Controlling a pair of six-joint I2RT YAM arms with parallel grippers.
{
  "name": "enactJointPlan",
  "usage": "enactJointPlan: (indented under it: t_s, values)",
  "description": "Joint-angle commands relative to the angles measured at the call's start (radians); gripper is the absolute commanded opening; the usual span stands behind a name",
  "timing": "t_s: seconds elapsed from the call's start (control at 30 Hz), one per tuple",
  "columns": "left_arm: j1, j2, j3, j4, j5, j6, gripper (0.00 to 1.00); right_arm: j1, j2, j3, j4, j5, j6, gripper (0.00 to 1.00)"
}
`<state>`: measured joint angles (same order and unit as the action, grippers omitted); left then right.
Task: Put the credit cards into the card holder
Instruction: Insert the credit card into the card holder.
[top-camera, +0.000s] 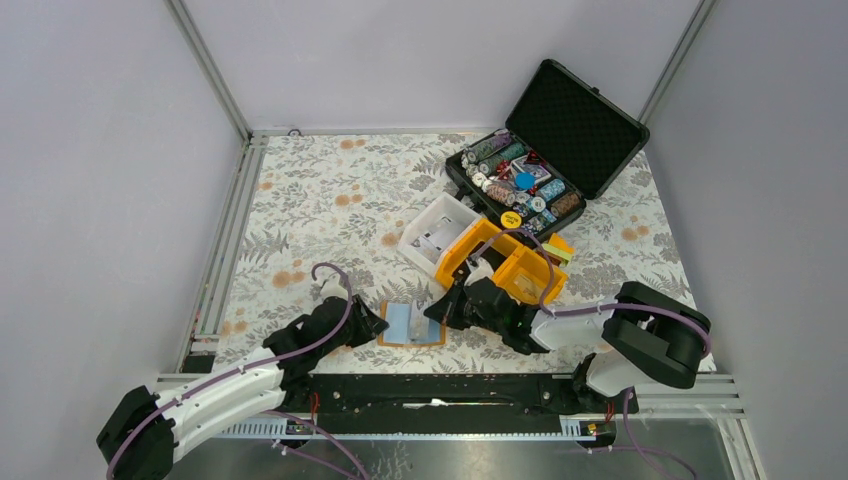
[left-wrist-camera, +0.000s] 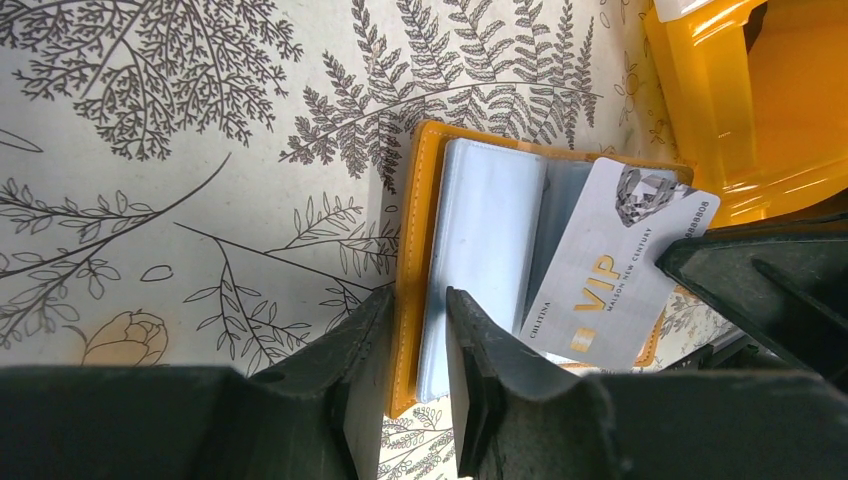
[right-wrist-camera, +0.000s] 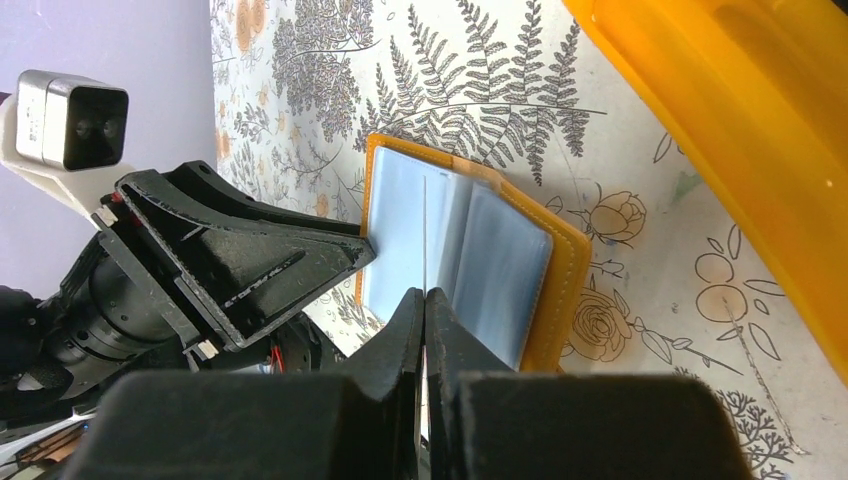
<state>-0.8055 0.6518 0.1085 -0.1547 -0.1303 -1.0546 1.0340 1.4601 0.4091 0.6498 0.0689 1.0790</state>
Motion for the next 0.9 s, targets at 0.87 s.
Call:
enactJointPlan:
  t_s: [0.87]
  values:
    - [0.005, 0.023, 0.008, 0.011, 0.035, 0.036, 0.21, 0.013, 0.148, 0.038, 0.074, 0.011, 0.079, 0.00]
